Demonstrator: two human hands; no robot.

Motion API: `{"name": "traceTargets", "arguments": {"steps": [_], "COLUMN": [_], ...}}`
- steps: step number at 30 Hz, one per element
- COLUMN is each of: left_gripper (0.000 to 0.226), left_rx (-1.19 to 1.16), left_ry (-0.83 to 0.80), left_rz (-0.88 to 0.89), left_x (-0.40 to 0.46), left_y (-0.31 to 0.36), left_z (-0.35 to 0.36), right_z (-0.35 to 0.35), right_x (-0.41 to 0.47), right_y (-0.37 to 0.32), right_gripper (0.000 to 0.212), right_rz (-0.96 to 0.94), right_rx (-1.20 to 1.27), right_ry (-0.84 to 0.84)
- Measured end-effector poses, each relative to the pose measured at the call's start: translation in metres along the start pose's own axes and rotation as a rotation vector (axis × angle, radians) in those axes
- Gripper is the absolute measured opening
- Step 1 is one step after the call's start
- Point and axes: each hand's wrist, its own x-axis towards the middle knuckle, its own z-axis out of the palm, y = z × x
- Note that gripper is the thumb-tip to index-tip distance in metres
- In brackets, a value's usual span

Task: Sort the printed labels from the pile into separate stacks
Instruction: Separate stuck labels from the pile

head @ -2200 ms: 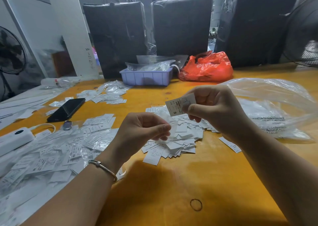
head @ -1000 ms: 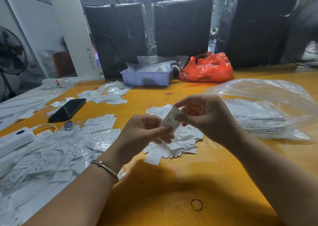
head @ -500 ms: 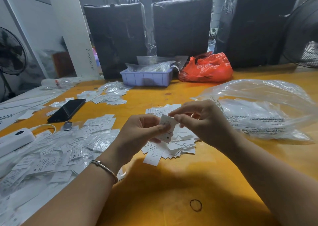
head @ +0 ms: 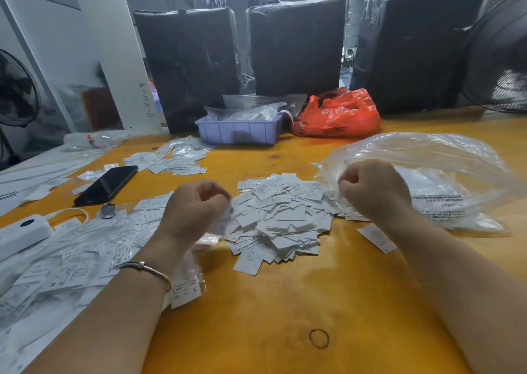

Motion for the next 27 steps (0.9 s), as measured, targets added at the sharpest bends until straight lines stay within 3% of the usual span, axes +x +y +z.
{"name": "traceTargets", "arguments": {"steps": [3,6,8,10,12,15,19,23,27], "left_gripper": [0.017,0.018,0.016,0.013,0.018,0.023,0.027,0.044,0.035], "left_rx": [0.402,0.664,0.750,0.817,0.825,0.648,0.469,0.507,0.530], "left_ry": [0.103,0.071,0.030,0.024,0.047,0.036,-0.188,-0.331,-0.374], "left_rz": [-0.103,-0.252,-0.300,-0.295,-0.224,0.028,0.376,0.478,0.505], "left_x": [0.008,0.011,0.013,0.012,0.011,0.006,-0.003,-0.004,-0.004], "left_y": [-0.012,-0.017,-0.017,-0.016,-0.016,-0.014,-0.007,-0.007,-0.007], "left_z": [-0.009,-0.017,-0.019,-0.018,-0.015,-0.002,0.021,0.035,0.041], "right_z": [-0.003,-0.005,-0.004,-0.001,0.000,0.000,0.001,0.003,0.005], "right_x": [0.007,0.013,0.014,0.014,0.015,0.017,0.017,0.014,0.009], "right_y": [0.017,0.030,0.034,0.038,0.040,0.041,0.039,0.033,0.018], "right_gripper": [0.023,0.035,0.029,0.009,0.005,0.010,0.013,0.015,0.007], "right_rz": [0.091,0.213,0.269,0.276,0.274,0.254,0.216,0.135,0.096], "right_rx": [-0.118,-0.323,-0.414,-0.439,-0.430,-0.436,-0.396,-0.243,0.067], "right_ry": [0.094,-0.030,-0.137,-0.172,-0.146,-0.073,-0.002,0.139,0.166]}}
